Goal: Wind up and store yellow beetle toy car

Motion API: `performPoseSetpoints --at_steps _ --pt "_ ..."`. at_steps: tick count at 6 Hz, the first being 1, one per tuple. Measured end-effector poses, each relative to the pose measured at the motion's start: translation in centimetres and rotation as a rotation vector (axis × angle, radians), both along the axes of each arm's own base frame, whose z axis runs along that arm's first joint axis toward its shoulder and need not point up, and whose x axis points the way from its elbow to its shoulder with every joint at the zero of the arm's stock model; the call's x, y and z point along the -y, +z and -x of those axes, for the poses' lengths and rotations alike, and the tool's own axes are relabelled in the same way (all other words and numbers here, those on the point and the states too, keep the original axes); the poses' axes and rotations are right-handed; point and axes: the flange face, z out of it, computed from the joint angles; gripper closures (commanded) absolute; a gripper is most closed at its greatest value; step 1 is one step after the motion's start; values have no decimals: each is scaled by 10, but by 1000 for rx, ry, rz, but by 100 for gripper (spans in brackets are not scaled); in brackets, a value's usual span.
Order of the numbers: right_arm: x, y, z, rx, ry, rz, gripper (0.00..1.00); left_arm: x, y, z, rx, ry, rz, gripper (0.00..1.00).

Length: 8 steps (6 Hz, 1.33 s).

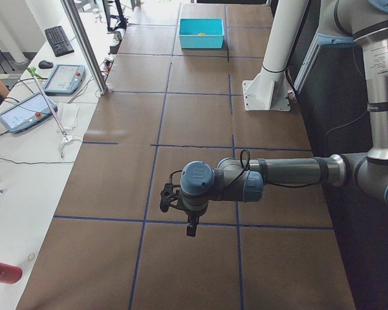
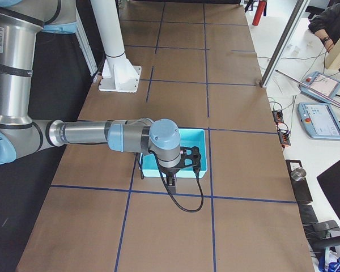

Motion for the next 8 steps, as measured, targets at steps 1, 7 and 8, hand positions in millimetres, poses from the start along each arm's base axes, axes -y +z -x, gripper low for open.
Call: performPoseSetpoints --at_steps 1,7,8 --pt "-1 9 -1 -16 11 29 0 1 -1 0 -1 0 -4 0" --pt "-4 24 -1 -16 15 61 0 2 -10 0 -2 -1 -20 0" --pt "-4 24 -1 -16 15 61 0 2 -10 0 -2 -1 -20 0"
